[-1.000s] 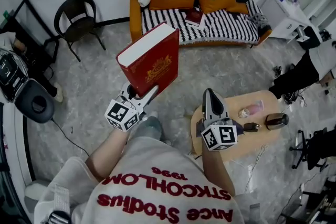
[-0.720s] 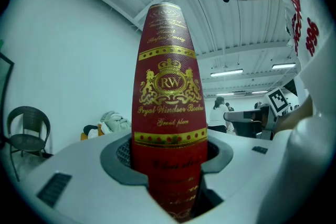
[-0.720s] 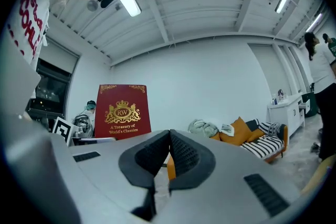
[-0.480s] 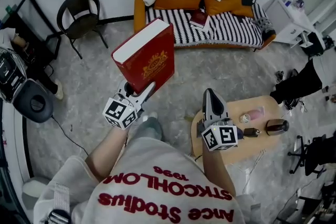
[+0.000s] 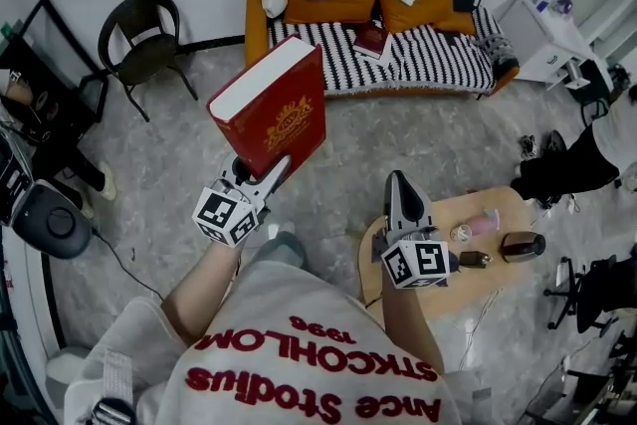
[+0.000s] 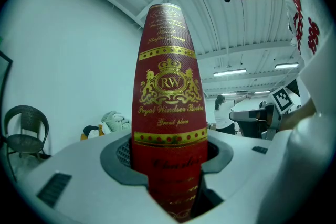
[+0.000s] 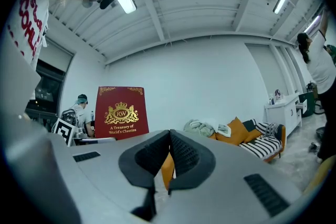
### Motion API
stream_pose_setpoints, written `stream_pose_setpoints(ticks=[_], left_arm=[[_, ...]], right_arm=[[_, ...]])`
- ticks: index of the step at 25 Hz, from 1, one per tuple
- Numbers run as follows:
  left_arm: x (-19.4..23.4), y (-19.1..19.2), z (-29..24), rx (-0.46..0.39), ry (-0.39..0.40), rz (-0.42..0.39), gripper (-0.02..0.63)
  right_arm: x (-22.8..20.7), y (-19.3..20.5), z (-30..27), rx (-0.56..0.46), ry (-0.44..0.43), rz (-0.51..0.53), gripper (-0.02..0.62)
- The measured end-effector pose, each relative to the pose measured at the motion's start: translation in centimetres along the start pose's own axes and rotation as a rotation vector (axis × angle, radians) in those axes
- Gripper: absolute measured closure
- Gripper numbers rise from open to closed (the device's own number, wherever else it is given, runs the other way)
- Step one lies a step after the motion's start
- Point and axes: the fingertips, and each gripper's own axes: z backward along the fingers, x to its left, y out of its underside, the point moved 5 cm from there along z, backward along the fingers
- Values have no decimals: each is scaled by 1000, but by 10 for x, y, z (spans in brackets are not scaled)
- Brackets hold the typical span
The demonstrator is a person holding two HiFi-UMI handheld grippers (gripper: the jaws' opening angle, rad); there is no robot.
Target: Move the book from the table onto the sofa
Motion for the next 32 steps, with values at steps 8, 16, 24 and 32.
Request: stream_pose_setpoints(ticks=[8,16,24,32], left_arm=[[41,-3,-44,-8,-12,23,369],[96,-11,-96,-10,2,33,369],[143,-13,-134,0,33,35,368],[182,-12,-153,-4,50,27,368]], right_arm=[[-21,-6,-50,-4,15,7,569],[-36,-12,-121,-6,37,5,569],[-45,-11,-180,-9,62,0,569],[-45,0,-226,-12,67,6,569]])
